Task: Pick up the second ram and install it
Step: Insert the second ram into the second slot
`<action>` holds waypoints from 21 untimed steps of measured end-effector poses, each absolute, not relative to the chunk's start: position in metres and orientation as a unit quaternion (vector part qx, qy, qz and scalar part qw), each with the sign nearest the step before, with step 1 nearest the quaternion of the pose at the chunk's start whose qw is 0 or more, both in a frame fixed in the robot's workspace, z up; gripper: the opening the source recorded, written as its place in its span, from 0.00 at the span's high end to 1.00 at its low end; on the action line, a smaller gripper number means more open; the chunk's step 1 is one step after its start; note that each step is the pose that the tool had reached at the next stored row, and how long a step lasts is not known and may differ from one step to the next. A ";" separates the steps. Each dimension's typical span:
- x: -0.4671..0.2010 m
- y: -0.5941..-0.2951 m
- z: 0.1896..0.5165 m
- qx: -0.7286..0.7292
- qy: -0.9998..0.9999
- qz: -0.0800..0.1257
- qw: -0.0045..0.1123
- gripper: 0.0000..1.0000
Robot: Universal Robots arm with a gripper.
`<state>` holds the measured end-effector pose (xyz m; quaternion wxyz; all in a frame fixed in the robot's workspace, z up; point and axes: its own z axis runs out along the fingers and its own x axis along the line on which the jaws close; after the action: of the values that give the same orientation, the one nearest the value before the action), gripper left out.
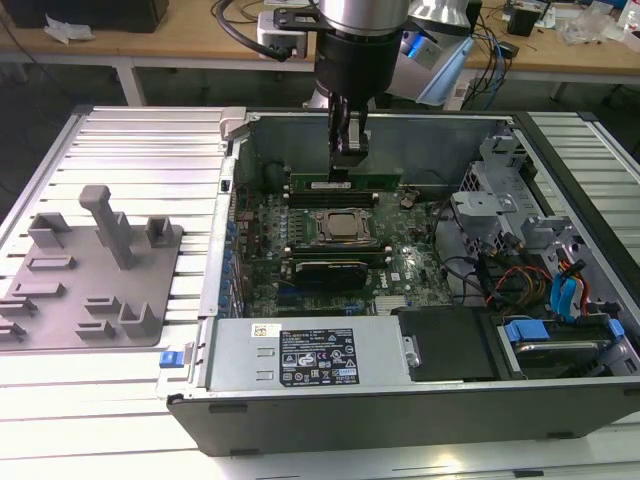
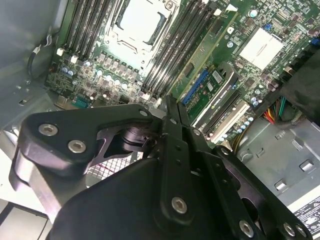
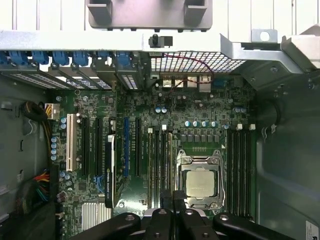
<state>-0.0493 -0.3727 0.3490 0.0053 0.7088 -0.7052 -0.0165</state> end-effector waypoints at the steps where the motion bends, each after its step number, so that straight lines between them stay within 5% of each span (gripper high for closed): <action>1: -0.049 -0.373 0.349 0.709 -0.705 -0.016 0.005 0.91; 21: -0.049 -0.376 0.295 0.709 -0.705 -0.016 0.005 0.91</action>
<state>-0.0493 -0.3757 0.2950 0.0053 0.7088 -0.7052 -0.0164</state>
